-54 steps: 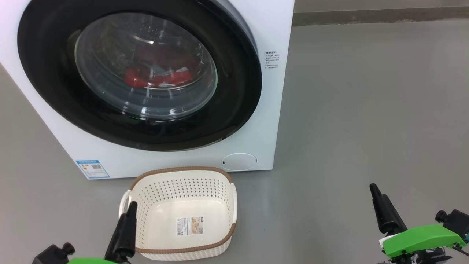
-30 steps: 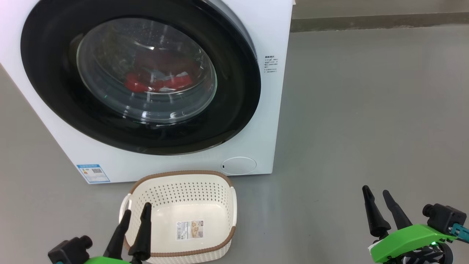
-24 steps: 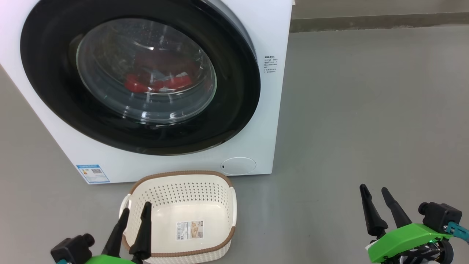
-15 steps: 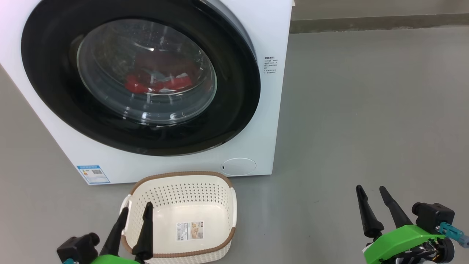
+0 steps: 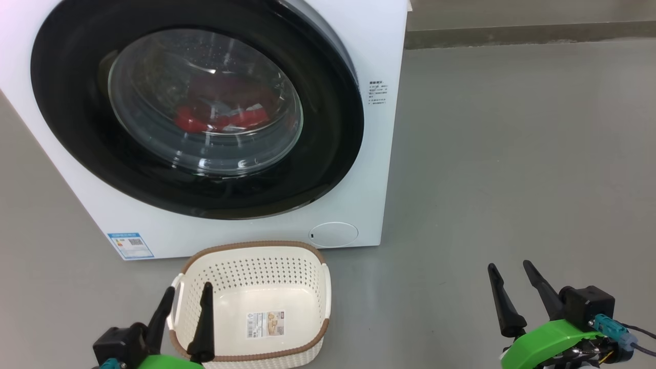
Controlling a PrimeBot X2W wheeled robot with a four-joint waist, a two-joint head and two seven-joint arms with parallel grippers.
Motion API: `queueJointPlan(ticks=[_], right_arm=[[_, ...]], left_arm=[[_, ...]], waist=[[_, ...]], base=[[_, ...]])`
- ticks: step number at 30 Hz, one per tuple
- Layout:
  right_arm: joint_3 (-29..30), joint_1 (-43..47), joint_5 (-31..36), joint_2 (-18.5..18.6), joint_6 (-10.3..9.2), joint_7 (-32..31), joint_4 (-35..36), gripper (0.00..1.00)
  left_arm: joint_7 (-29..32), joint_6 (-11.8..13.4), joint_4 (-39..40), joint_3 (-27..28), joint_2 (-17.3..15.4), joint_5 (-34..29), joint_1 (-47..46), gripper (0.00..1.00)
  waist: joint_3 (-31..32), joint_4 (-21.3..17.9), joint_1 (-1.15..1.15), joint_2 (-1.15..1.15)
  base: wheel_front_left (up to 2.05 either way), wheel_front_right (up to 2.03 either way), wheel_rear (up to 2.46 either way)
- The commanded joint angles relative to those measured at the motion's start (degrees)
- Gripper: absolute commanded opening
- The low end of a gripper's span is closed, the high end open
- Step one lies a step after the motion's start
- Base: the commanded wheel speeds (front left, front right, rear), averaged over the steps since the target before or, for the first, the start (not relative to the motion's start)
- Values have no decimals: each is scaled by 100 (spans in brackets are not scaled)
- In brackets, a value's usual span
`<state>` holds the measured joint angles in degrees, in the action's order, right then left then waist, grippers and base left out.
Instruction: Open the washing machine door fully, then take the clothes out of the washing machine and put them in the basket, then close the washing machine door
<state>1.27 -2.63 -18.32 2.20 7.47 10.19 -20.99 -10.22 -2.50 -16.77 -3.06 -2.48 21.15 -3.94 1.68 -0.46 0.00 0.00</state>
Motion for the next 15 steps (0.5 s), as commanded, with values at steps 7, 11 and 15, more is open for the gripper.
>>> queueJointPlan(ticks=[7, 11, 15], right_arm=[[-152, -344, 593, 50, 2, 201, 93, 100], [-159, -355, 817, 52, 2, 269, 64, 100], [-165, -364, 1030, 56, 2, 336, 29, 100]], left_arm=[[-195, 107, -17, 159, -92, -463, -336, 100], [-263, 153, -115, 162, -91, -652, -373, 100], [-329, 187, -229, 153, -93, -849, -418, 100]], waist=[[18, 5, 0, 0], [26, 15, 0, 0], [35, 21, 0, 0]], base=[[0, 0, 0], [0, 0, 0], [0, 0, 0]])
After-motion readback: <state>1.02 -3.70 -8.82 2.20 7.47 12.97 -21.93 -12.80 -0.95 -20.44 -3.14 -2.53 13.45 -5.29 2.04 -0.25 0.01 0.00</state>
